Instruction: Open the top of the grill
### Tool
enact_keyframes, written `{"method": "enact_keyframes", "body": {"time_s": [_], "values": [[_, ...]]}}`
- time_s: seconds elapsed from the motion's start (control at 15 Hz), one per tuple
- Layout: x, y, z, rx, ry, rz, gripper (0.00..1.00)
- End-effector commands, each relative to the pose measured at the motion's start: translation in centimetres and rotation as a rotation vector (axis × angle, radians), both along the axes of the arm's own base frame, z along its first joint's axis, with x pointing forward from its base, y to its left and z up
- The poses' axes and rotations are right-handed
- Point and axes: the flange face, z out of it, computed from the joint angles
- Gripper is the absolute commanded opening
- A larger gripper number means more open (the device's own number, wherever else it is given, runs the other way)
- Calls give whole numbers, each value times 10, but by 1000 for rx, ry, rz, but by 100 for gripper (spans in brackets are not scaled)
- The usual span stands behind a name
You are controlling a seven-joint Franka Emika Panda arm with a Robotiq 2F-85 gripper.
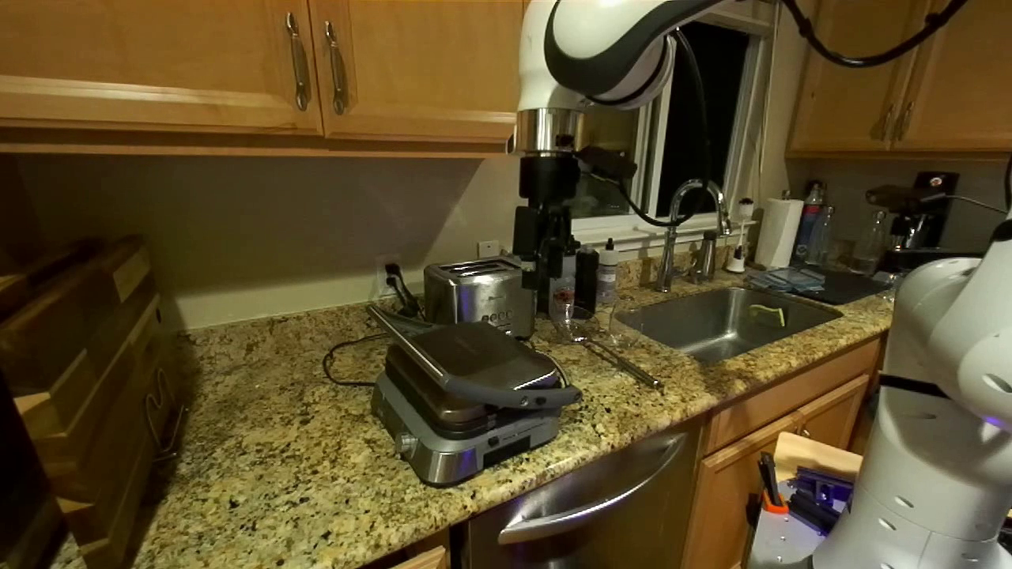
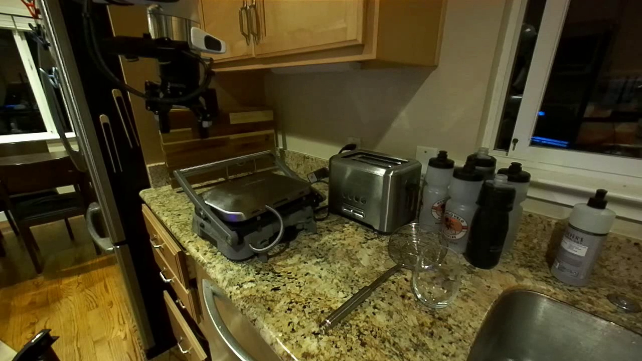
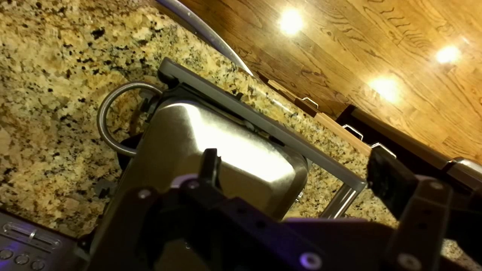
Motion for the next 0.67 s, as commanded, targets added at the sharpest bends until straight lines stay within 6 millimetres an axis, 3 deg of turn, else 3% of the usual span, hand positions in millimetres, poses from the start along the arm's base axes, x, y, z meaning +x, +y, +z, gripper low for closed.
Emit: {"method": "enact_keyframes", "body": {"time_s": [0.0,0.27,0.6], "values": [[3,-1,0,-12,-7,-20,100],[23,-2,-2,-46,-33,-77,100],[63,5,-8,-72,-88,-164,100]]}}
